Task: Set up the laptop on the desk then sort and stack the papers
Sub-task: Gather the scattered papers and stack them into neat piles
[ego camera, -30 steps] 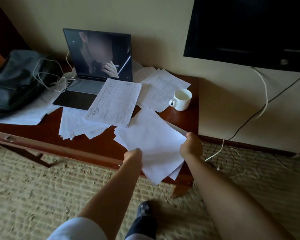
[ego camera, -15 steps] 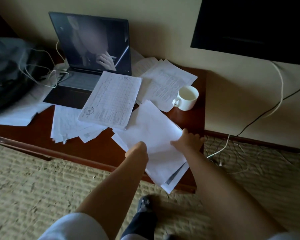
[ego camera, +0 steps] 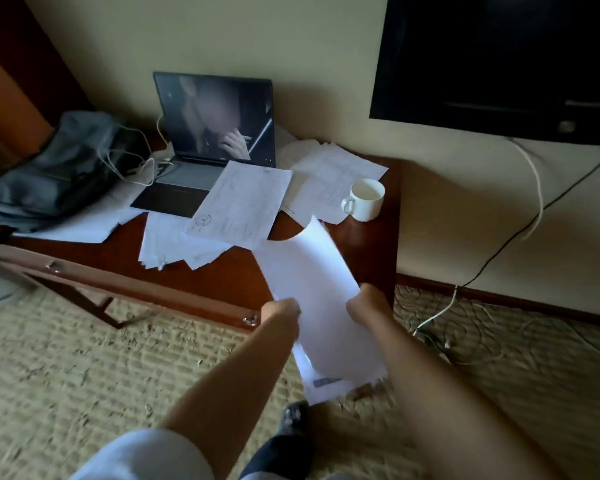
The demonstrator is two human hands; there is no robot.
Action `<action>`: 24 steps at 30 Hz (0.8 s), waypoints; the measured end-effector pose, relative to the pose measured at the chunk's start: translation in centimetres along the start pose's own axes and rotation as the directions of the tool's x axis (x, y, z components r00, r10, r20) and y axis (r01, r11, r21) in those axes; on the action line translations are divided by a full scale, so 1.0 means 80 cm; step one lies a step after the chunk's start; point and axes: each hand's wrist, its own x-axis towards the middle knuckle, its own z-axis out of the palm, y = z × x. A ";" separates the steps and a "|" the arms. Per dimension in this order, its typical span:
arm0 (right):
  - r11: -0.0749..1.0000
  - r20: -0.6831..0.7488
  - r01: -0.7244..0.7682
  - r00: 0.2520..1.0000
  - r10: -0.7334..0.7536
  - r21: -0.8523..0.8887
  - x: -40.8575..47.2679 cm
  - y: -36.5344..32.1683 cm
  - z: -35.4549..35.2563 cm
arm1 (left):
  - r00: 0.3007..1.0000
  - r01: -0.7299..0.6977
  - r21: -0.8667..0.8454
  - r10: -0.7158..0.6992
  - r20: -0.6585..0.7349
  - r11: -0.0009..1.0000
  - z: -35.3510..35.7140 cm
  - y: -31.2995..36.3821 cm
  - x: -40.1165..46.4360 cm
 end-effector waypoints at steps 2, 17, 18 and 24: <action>0.994 -0.110 -0.031 0.993 0.043 0.106 -0.012 -0.014 -0.011 | 0.995 0.080 -0.375 -0.096 -0.024 0.924 -0.008 0.015 0.006; 0.616 -0.310 0.171 0.943 0.125 0.769 0.021 -0.148 0.010 | 0.934 -0.352 -0.551 0.250 -0.254 0.756 -0.108 0.080 0.072; 0.601 -0.330 0.194 0.936 0.125 0.775 0.026 -0.157 0.009 | 0.923 -0.382 -0.532 0.285 -0.259 0.756 -0.114 0.088 0.080; 0.632 -0.428 0.249 0.892 0.146 0.734 0.060 -0.169 0.036 | 0.894 -0.445 -0.407 0.368 -0.257 0.798 -0.133 0.077 0.136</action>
